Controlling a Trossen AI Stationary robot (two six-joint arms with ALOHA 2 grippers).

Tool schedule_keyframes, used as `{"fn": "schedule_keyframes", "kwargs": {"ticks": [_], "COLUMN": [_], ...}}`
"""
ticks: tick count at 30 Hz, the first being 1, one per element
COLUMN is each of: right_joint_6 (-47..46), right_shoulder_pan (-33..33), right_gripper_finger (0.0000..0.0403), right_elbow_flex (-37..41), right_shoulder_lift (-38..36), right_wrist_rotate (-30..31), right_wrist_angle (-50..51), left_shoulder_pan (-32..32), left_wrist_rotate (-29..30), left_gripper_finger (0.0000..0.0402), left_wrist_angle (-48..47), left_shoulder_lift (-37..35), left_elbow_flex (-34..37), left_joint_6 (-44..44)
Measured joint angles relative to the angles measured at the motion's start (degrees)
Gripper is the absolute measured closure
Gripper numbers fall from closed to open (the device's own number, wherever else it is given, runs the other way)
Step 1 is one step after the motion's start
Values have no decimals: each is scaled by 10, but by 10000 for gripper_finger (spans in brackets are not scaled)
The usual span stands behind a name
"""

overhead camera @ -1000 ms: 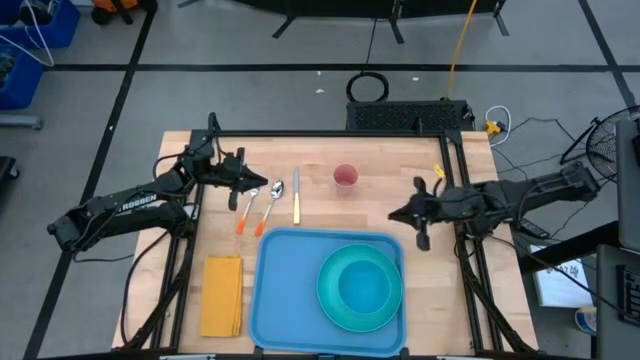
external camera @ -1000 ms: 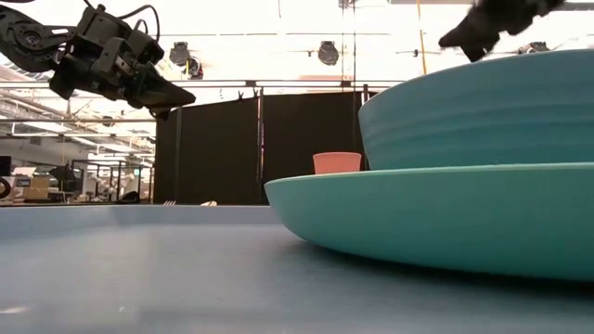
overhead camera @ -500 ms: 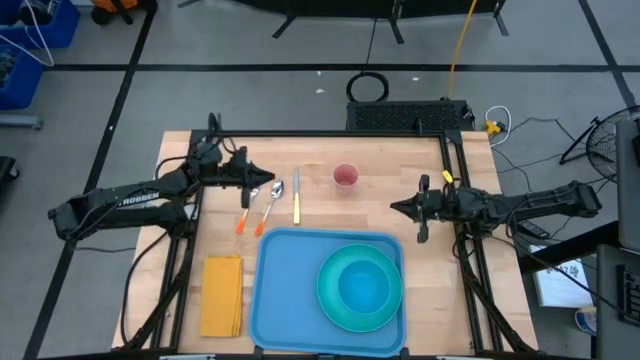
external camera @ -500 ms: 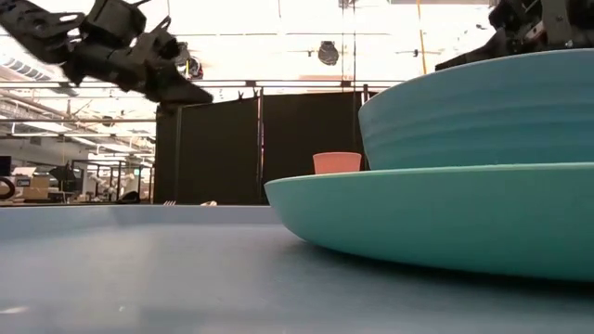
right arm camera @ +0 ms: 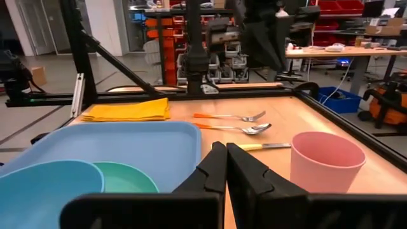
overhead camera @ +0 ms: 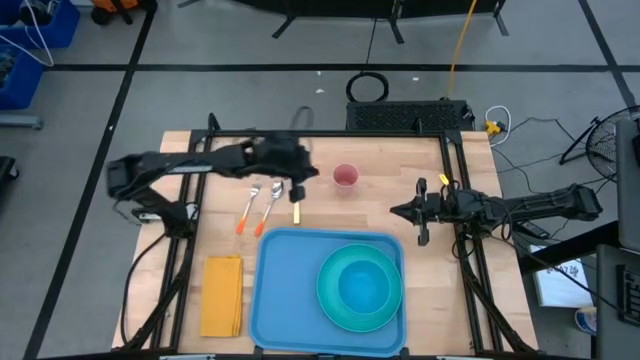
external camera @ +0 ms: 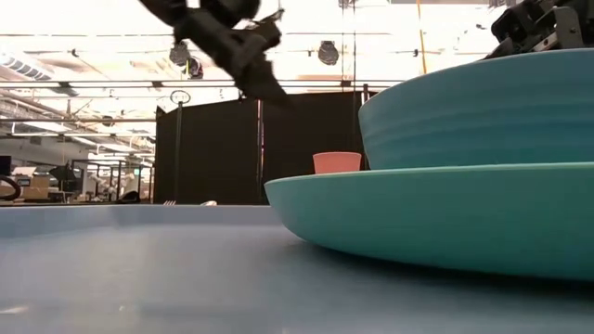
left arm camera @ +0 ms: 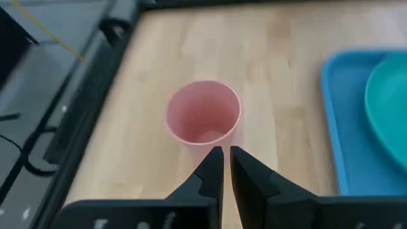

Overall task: Set up tray
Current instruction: Put the pink cup on top of the green plate on the blue serving tray

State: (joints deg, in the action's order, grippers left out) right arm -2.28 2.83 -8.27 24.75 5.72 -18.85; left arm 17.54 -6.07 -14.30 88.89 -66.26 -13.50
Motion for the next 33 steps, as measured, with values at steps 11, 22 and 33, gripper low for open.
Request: {"fn": "schedule_keyframes", "kwargs": {"ticks": [11,22,33], "right_joint_6": [1,-6,-11], "right_shoulder_pan": [0,0,-1], "right_gripper_finger": [403,403,403], "right_elbow_flex": [0,0,-1], "right_shoulder_lift": [0,0,0], "right_wrist_rotate": [0,0,0], "right_wrist_angle": [3,23,27], "left_shoulder_pan": [-33,-48,-42], "left_wrist_rotate": [57,62,66], "left_gripper_finger": [180,66,110], "left_wrist_angle": [-272,-293,-272], "left_shoulder_lift": [218,293,332], "left_elbow_flex": [-308,-362,-361], "left_joint_6": [-162,-301,-329]}}
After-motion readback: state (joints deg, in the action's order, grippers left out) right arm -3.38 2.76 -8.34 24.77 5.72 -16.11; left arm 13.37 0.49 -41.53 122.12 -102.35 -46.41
